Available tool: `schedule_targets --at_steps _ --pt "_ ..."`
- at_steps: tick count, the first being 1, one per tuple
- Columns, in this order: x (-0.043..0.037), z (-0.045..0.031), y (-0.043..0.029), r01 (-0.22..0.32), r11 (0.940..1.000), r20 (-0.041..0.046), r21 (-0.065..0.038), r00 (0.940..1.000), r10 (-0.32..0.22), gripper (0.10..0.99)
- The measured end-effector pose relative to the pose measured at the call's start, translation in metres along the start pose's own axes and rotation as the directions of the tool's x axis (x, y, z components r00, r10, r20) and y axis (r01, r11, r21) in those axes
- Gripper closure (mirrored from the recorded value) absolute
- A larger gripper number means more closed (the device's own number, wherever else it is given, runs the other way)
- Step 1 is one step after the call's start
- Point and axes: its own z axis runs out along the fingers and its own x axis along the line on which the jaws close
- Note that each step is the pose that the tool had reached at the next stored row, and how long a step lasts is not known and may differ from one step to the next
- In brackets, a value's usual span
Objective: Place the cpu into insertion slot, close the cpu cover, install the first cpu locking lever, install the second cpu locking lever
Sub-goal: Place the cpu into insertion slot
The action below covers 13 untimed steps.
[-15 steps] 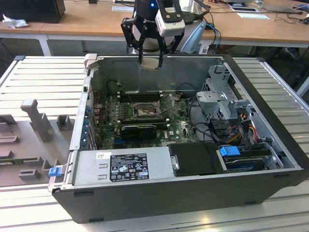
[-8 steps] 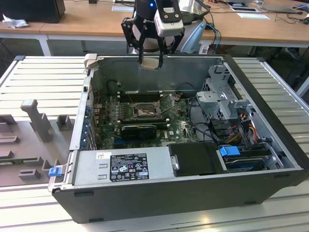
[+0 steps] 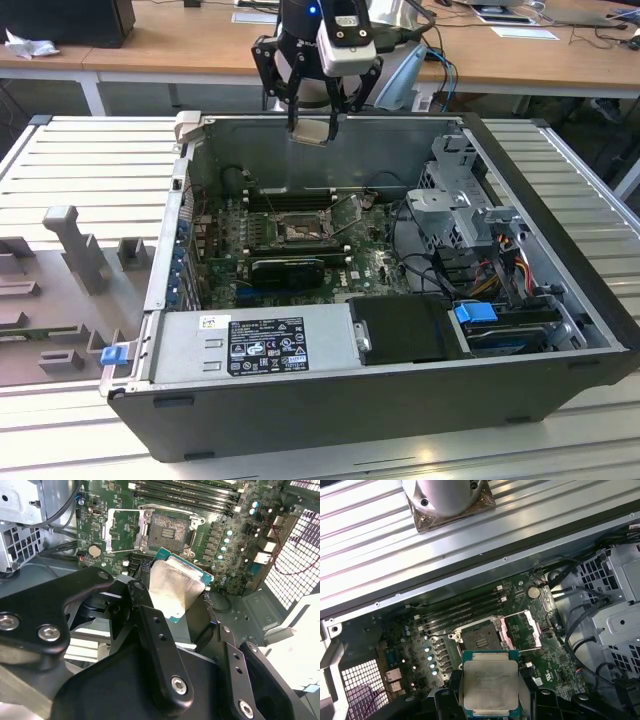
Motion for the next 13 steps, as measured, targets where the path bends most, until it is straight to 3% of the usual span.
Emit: schedule_targets --at_steps 13 --pt "0.0000 0.0000 0.0000 -0.065 0.9979 0.0058 -0.001 0.9979 0.065 0.557"
